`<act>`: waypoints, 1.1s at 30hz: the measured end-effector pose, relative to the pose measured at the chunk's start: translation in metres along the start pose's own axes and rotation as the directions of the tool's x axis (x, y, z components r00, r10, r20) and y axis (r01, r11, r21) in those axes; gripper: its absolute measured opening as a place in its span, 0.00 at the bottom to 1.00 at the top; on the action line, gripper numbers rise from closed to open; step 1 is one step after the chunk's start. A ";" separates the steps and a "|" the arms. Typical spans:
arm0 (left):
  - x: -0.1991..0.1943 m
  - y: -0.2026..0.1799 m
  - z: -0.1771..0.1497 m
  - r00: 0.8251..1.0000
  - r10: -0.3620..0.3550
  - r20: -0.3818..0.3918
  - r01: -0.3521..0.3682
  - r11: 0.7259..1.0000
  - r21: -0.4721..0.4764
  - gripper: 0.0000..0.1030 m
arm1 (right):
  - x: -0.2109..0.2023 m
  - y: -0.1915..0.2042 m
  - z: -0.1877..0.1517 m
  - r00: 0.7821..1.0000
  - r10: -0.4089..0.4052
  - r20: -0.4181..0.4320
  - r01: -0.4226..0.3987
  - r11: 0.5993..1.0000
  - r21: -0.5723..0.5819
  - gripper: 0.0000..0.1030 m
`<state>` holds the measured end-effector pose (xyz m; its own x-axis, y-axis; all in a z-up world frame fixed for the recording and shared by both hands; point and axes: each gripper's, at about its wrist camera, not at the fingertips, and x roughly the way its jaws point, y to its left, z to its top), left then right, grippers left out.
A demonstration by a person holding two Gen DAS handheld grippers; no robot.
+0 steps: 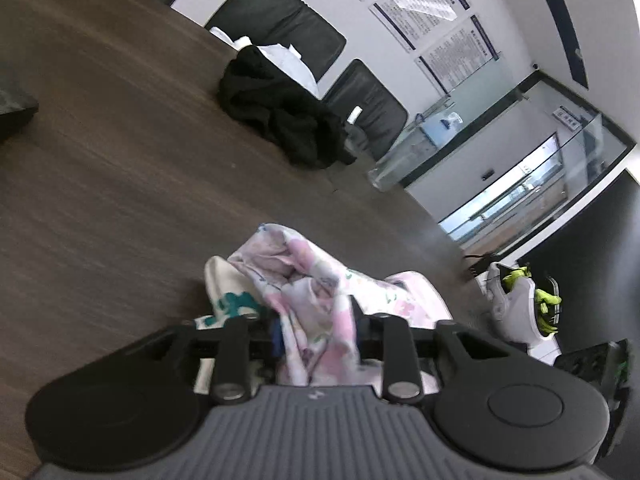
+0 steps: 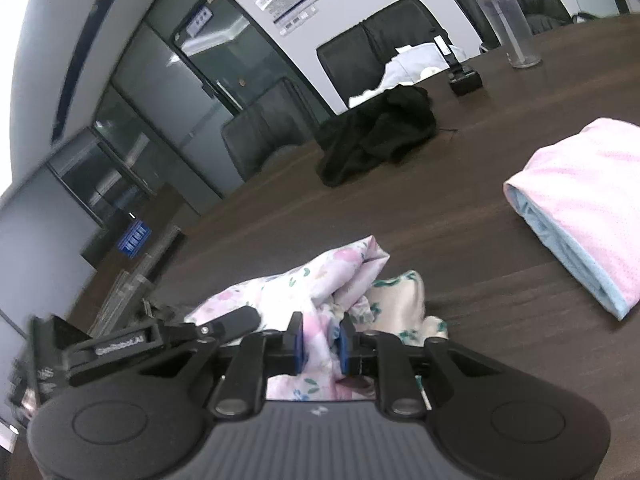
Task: Fold clothes
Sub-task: 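Carry the dress bundle with both grippers and set it on the green floral garment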
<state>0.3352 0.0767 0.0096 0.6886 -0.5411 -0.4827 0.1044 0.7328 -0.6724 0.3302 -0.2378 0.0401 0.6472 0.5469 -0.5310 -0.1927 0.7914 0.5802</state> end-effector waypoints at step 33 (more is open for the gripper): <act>-0.036 -0.058 -0.028 0.991 0.095 0.089 -0.129 0.790 0.599 0.43 | -0.013 0.073 -0.070 0.991 -0.036 0.131 0.112 0.754 -0.647 0.16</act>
<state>0.2838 0.0422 0.0499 0.7565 -0.4302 -0.4925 0.4231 0.8963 -0.1330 0.2558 -0.1675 0.0461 0.7446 0.4779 -0.4660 -0.5495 0.8352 -0.0215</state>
